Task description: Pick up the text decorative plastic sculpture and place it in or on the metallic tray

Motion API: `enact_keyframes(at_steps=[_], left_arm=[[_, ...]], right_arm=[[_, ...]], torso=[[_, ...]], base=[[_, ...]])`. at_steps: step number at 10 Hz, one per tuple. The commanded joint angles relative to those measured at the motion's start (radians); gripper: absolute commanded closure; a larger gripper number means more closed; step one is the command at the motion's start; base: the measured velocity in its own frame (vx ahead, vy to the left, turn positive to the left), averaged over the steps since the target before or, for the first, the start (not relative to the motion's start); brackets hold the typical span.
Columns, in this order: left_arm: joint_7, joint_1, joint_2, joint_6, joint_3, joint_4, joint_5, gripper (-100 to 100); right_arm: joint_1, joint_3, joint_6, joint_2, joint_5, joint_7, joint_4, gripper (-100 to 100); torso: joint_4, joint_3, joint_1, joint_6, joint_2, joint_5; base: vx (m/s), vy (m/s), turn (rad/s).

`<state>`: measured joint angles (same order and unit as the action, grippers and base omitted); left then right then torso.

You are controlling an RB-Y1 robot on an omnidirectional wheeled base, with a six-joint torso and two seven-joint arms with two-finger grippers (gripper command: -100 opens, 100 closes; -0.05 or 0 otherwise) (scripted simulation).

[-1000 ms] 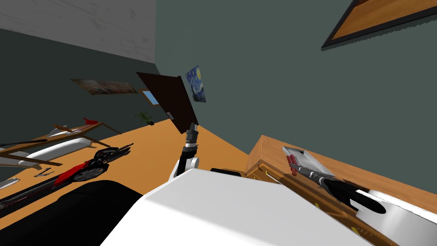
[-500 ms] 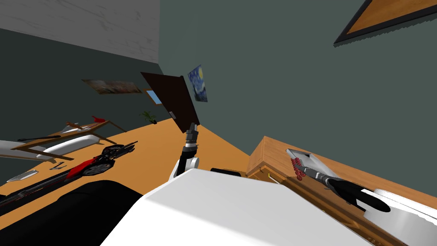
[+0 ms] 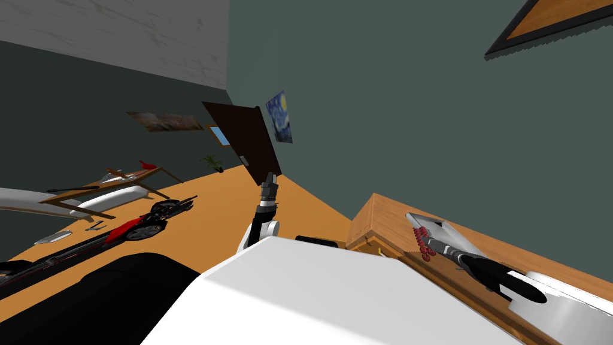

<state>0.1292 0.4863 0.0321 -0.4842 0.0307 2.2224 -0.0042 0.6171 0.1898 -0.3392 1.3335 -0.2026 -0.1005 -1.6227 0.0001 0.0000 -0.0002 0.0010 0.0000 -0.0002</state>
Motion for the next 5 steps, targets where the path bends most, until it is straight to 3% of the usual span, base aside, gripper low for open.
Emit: enact_keyframes(at_steps=[1, 4, 5], left_arm=[[0.0, 0.0, 0.0, 0.0, 0.0, 0.0, 0.0, 0], [0.0, 0.0, 0.0, 0.0, 0.0, 0.0, 0.0, 0], [0.0, 0.0, 0.0, 0.0, 0.0, 0.0, 0.0, 0]], right_arm=[[0.0, 0.0, 0.0, 0.0, 0.0, 0.0, 0.0, 100], [0.001, 0.0, -0.002, 0.0, 0.0, 0.0, 0.001, 100], [0.001, 0.0, -0.002, 0.0, 0.0, 0.0, 0.001, 0]], torso=[[0.0, 0.0, 0.0, 0.0, 0.0, 0.0], [0.0, 0.0, 0.0, -0.001, 0.001, -0.001], [0.0, 0.0, 0.0, -0.001, 0.001, -0.001]], base=[[0.0, 0.0, 0.0], [0.0, 0.0, 0.0], [0.0, 0.0, 0.0]])
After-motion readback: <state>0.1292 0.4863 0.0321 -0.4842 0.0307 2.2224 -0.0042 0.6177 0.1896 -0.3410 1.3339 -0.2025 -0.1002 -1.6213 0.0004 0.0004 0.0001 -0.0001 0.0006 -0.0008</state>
